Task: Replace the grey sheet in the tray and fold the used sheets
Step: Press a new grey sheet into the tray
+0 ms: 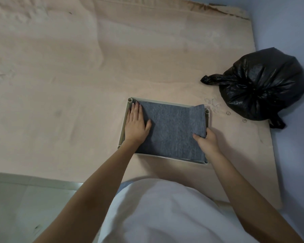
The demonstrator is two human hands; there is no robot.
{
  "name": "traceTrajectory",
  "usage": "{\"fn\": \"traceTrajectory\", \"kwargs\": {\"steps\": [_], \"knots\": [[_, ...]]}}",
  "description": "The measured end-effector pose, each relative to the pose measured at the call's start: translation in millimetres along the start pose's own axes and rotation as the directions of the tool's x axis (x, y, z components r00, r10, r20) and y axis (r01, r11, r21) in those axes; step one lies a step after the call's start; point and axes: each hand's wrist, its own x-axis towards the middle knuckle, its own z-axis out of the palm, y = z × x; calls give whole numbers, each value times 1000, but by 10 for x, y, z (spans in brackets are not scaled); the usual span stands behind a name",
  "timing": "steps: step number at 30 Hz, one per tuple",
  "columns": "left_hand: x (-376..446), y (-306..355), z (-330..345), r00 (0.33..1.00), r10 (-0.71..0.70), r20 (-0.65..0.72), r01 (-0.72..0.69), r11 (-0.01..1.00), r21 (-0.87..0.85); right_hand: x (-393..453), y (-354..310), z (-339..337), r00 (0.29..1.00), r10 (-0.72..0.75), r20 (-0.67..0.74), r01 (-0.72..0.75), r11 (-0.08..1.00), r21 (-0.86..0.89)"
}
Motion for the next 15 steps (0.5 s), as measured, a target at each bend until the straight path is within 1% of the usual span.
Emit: {"fn": "traceTrajectory", "kwargs": {"steps": [1, 3, 4, 5, 9, 12, 14, 15], "knots": [[-36, -31, -32, 996, 88, 30, -90, 994, 56, 1, -7, 4, 1000, 8, 1, -8, 1000, 7], [-148, -132, -93, 946, 302, 122, -321, 927, 193, 1, -16, 6, 1000, 17, 6, -17, 1000, 14], [-210, -202, -131, 915, 370, 160, -400, 886, 236, 1, -19, 3, 1000, 19, 11, -19, 1000, 15], [-260, -274, -175, 895, 404, 188, -443, 856, 266, 2, -24, 1, 1000, 21, 16, -22, 1000, 17], [-290, -472, -349, 844, 464, 267, -532, 786, 316, -5, -46, -14, 999, 33, 37, -34, 999, 15], [-218, -509, -385, 823, 407, 397, -558, 711, 428, -29, -80, -31, 998, 17, 63, -15, 1000, -23], [-186, -520, -373, 823, 388, 415, -559, 686, 465, -54, -132, -58, 996, -37, 78, 48, 989, -138], [-180, -518, -368, 825, 381, 418, -555, 688, 467, -64, -165, -75, 993, -87, 73, 103, 961, -256]]}}
